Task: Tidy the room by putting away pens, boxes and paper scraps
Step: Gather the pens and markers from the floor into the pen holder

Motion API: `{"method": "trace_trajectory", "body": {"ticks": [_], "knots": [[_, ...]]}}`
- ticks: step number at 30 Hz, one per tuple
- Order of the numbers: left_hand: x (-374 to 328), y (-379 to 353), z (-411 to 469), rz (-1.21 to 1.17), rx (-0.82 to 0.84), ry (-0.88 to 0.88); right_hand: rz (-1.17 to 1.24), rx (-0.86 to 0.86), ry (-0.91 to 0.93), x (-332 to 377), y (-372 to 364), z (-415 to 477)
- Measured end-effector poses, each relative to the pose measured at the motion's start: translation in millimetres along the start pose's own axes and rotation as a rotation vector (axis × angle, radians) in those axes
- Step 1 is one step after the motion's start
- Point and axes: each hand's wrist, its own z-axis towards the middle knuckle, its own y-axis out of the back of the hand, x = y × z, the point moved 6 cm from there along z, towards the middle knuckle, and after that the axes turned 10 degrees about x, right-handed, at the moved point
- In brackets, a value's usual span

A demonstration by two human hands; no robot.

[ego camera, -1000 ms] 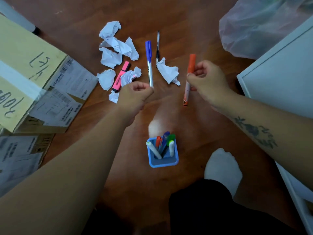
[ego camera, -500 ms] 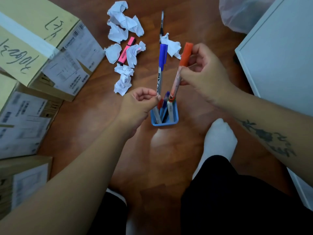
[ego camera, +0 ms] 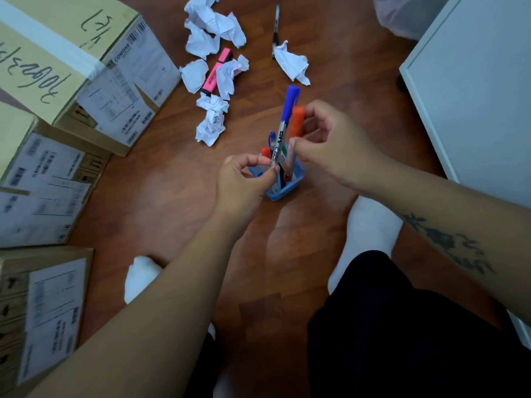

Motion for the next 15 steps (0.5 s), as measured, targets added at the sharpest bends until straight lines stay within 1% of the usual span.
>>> {"method": "trace_trajectory", "body": {"ticks": [3, 7, 10, 13, 15], "knots": [[0.8, -2.0, 2.2, -0.004, -0.004, -0.022, 0.011, 0.029, -0.012, -6.1, -3.9, 2.9], [4.8, -1.8, 6.9, 0.038, 0.043, -0.040, -0.012, 0.023, -0.024, -12.8, -1.5, 14.3], [10.7, 0.5, 9.8, 0.110, 0.030, -0.036, -0.030, -0.023, -0.065, -19.4, 2.7, 24.1], [17.1, 3.0, 9.2, 0.198, -0.004, -0.026, -0.054, -0.104, -0.154, -39.1, 6.7, 34.6], [20.0, 6.5, 7.8, 0.227, -0.065, -0.038, -0.127, -0.154, -0.208, -54.8, 12.9, 43.1]]}}
